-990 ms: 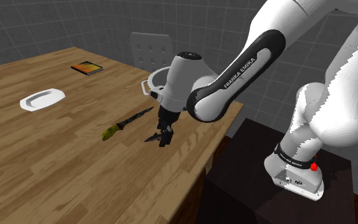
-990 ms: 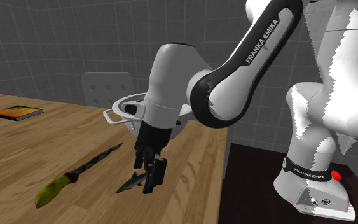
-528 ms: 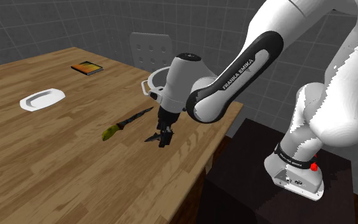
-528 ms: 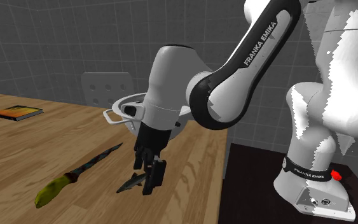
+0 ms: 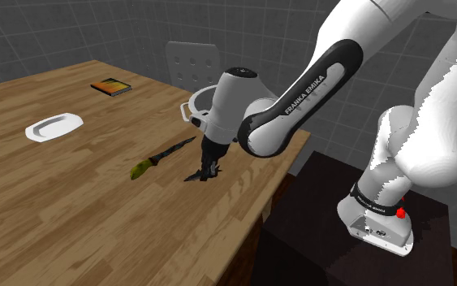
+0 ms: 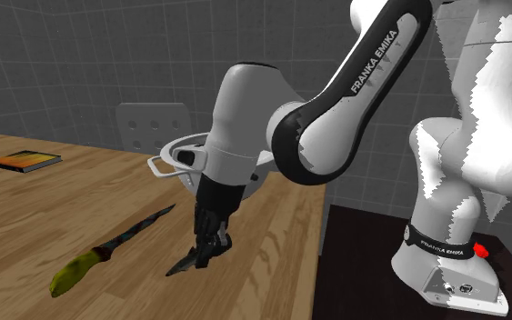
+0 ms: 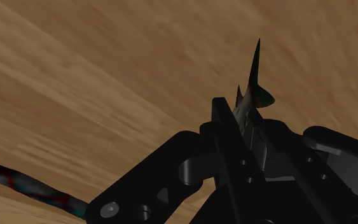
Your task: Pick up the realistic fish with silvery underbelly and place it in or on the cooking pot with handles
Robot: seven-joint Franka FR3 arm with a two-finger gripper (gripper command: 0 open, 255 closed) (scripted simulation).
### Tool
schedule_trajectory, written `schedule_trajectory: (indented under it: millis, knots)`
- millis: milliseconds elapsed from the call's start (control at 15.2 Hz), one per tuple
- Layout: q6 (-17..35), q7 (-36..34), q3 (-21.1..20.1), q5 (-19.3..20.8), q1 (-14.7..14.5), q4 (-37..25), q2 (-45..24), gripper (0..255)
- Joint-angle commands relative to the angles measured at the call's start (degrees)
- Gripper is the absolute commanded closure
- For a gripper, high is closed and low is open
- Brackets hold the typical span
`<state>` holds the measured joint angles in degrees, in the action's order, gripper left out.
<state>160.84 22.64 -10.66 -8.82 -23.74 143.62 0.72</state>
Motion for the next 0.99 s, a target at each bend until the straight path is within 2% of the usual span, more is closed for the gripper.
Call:
schedule_trajectory:
  millis: [0,924]
  knots:
    - [0.0,0.0,0.1,0.0,0.0,0.1,-0.1,255]
    - [-11.1,-0.4,0.4,0.0,0.3,-3.2,7.7,255]
